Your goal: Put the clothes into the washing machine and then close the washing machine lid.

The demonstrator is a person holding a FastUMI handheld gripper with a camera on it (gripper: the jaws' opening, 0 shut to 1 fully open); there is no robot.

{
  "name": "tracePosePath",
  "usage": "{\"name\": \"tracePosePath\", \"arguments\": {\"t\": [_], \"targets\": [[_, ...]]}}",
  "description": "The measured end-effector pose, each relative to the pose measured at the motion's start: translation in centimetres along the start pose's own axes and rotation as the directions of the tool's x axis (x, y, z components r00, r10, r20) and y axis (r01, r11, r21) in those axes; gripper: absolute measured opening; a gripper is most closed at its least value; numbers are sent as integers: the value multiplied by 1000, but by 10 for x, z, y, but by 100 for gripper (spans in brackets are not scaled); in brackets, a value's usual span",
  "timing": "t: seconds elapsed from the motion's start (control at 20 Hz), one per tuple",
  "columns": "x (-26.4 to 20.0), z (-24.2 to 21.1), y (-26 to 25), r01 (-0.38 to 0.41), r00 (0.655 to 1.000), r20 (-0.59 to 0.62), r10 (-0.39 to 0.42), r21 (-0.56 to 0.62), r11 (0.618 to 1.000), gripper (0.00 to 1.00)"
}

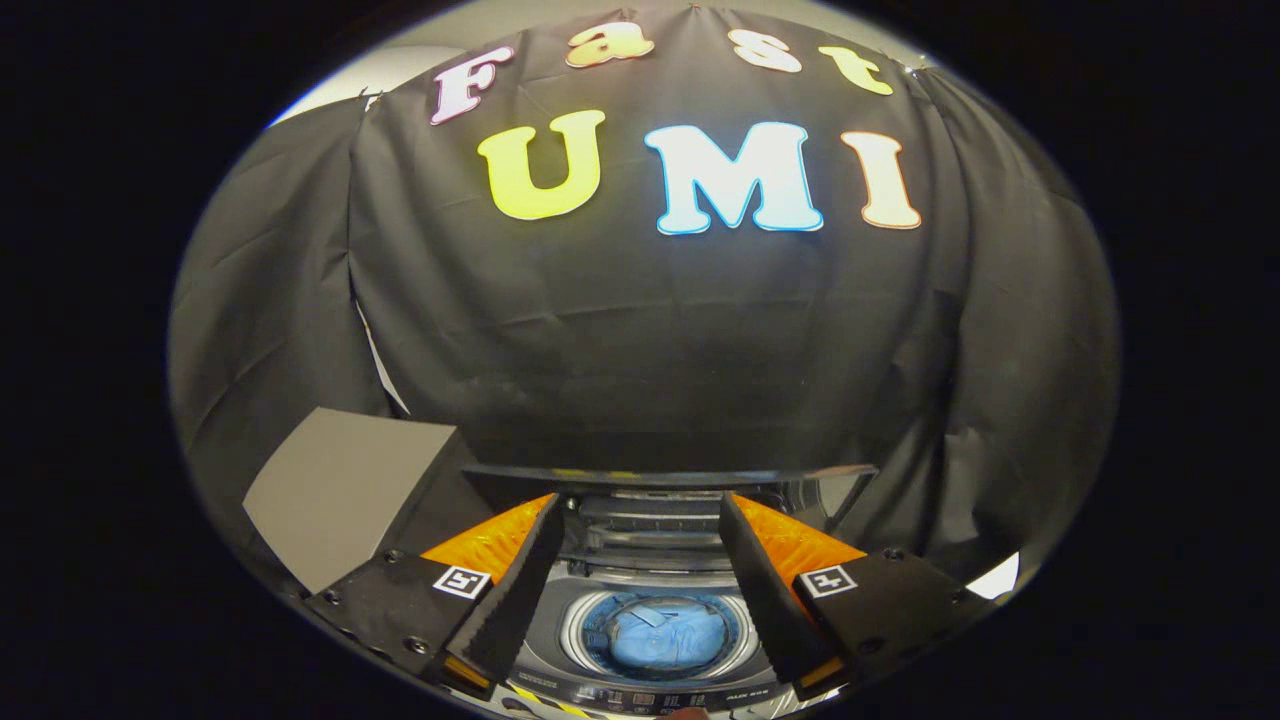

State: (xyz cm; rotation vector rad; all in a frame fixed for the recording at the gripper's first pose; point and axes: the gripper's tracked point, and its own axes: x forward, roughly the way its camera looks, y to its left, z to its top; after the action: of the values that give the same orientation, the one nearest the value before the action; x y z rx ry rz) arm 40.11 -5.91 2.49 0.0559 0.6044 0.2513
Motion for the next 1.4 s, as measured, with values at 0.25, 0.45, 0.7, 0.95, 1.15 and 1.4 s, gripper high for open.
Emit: {"name": "tracePosePath", "arguments": {"t": [0.25,0.45,0.7,0.95,1.15,1.4], "targets": [[42,25,16,-12,1000,-4,12,77,997,96],[81,23,20,-10,999,-43,14,86,996,96],[108,11,0,55,996,-75,-52,27,998,97],[115,-7,-13,91,991,-100,-91,3,996,97],[111,-8,-15,86,995,-50,-87,-25,996,96],[92,-15,-12,73,994,85,-70,-38,997,97]]}}
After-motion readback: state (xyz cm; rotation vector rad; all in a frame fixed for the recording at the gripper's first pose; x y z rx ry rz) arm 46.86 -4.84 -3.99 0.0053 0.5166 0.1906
